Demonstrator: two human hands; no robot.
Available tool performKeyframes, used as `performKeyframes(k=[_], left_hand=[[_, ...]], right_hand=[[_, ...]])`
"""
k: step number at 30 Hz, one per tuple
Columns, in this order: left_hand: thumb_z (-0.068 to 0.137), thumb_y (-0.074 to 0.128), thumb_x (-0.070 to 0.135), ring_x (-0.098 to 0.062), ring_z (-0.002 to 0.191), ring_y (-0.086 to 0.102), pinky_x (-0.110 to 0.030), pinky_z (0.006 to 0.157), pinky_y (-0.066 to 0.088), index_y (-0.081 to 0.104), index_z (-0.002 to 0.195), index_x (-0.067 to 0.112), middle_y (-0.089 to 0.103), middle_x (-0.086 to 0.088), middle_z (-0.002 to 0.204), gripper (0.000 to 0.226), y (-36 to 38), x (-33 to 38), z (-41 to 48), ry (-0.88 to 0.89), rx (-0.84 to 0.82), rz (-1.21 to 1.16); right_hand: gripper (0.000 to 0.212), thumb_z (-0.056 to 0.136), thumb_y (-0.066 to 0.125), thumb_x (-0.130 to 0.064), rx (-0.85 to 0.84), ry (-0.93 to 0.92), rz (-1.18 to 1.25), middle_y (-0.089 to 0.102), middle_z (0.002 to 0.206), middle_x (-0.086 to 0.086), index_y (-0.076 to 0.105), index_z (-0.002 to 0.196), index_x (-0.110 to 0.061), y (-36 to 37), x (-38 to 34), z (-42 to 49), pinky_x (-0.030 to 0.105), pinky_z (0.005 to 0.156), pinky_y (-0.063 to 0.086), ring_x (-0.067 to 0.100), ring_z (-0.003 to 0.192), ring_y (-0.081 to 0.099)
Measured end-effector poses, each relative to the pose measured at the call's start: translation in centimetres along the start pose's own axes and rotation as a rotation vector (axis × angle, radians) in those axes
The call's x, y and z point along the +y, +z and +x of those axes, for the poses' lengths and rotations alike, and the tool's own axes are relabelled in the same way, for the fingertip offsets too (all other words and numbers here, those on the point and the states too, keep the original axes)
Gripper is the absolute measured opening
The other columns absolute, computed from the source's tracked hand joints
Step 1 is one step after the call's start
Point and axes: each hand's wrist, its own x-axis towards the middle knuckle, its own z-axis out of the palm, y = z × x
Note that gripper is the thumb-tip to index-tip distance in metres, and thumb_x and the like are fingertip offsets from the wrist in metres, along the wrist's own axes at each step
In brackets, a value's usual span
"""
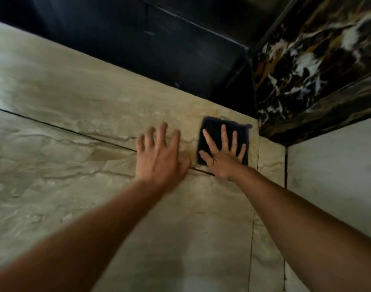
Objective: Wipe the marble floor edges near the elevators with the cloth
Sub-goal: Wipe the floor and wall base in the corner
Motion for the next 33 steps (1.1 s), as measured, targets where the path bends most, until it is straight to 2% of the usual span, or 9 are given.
performKeyframes(k=[3, 6, 11, 17, 21, 25, 27, 30, 33], left_hand=[[0.086, 0.024, 0.073, -0.047, 0.150, 0.009, -0.062, 0.118, 0.011, 0.013, 0.155, 0.027, 0.007, -0.015, 0.167, 0.083, 0.2, -2.1, 8.6, -0.094, -0.012, 0.010], [0.083, 0.009, 0.082, -0.049, 0.150, -0.011, -0.068, 0.118, -0.002, -0.008, 0.157, 0.030, -0.012, -0.015, 0.167, 0.092, 3.4, -3.4, 11.2, -0.115, -0.098, 0.106], [0.083, 0.014, 0.084, -0.050, 0.150, -0.006, -0.071, 0.116, -0.001, 0.006, 0.158, 0.031, 0.003, -0.015, 0.168, 0.092, 5.2, -3.9, 11.6, -0.090, -0.027, 0.062], [0.081, 0.012, 0.086, -0.042, 0.150, -0.017, -0.064, 0.118, -0.009, -0.001, 0.158, 0.037, -0.008, -0.007, 0.168, 0.092, 4.3, -4.5, 11.0, -0.101, -0.056, -0.014], [0.081, 0.007, 0.085, -0.041, 0.150, -0.022, -0.064, 0.118, -0.010, -0.005, 0.158, 0.036, -0.014, -0.008, 0.167, 0.093, 3.5, -3.7, 10.8, -0.124, -0.075, -0.026], [0.084, 0.015, 0.083, -0.042, 0.151, -0.015, -0.065, 0.118, -0.006, -0.003, 0.159, 0.036, -0.008, -0.010, 0.168, 0.090, 4.0, -3.6, 11.2, -0.114, -0.060, -0.009], [0.084, 0.022, 0.082, -0.043, 0.152, -0.009, -0.066, 0.118, -0.001, 0.004, 0.159, 0.035, -0.001, -0.010, 0.169, 0.090, 5.0, -3.7, 11.1, -0.102, -0.003, -0.005], [0.081, 0.030, 0.083, -0.038, 0.153, -0.014, -0.069, 0.116, 0.006, 0.005, 0.159, 0.038, -0.003, -0.006, 0.169, 0.093, 6.6, -5.0, 11.4, -0.096, 0.019, 0.035], [0.076, 0.034, 0.086, -0.034, 0.151, -0.022, -0.075, 0.112, 0.015, 0.005, 0.158, 0.043, -0.014, 0.003, 0.168, 0.097, 8.6, -5.5, 11.5, -0.141, 0.001, -0.009]], right_hand=[[0.061, 0.090, 0.018, -0.074, 0.010, -0.026, 0.033, -0.053, 0.143, -0.013, -0.039, 0.113, -0.073, -0.1, 0.5, 0.1, 0.060, 0.110, -0.022, 0.028, 0.139, -0.043], [0.059, 0.088, 0.012, -0.076, 0.154, -0.086, 0.030, -0.049, 0.148, -0.014, -0.033, 0.126, -0.071, 1.0, 0.8, -0.3, 0.056, 0.108, -0.027, 0.024, 0.138, -0.044], [0.062, 0.080, 0.005, -0.080, 0.185, -0.110, 0.045, -0.048, 0.149, -0.015, -0.026, 0.132, -0.069, 0.4, 1.9, 1.5, 0.048, 0.098, -0.037, 0.020, 0.134, -0.048], [0.062, 0.088, 0.018, -0.072, 0.176, 0.060, 0.179, -0.026, 0.162, -0.002, -0.011, 0.142, -0.063, -11.9, 1.6, 19.8, 0.064, 0.112, -0.015, 0.036, 0.147, -0.024], [0.061, 0.091, 0.018, -0.071, 0.165, 0.036, 0.089, -0.022, 0.164, -0.003, -0.007, 0.146, -0.060, -16.0, 2.1, 24.2, 0.061, 0.116, -0.010, 0.034, 0.150, -0.018], [0.062, 0.085, 0.012, -0.072, 0.348, -0.073, -0.050, -0.010, 0.166, -0.004, -0.012, 0.142, -0.064, -7.7, 2.0, 14.0, 0.056, 0.116, -0.010, 0.028, 0.151, -0.013], [0.062, 0.085, 0.013, -0.073, 0.320, -0.117, -0.060, -0.013, 0.165, -0.006, -0.016, 0.139, -0.067, -6.1, 2.8, 11.3, 0.054, 0.113, -0.017, 0.026, 0.150, -0.018], [0.060, 0.083, 0.012, -0.075, 0.259, -0.139, -0.050, -0.021, 0.163, -0.009, -0.016, 0.136, -0.069, -8.9, 3.3, 15.5, 0.055, 0.111, -0.020, 0.025, 0.148, -0.025], [0.059, 0.084, 0.015, -0.074, 0.221, -0.034, 0.034, -0.023, 0.163, -0.008, -0.011, 0.137, -0.069, -13.7, 4.0, 22.7, 0.058, 0.112, -0.016, 0.030, 0.149, -0.023]])
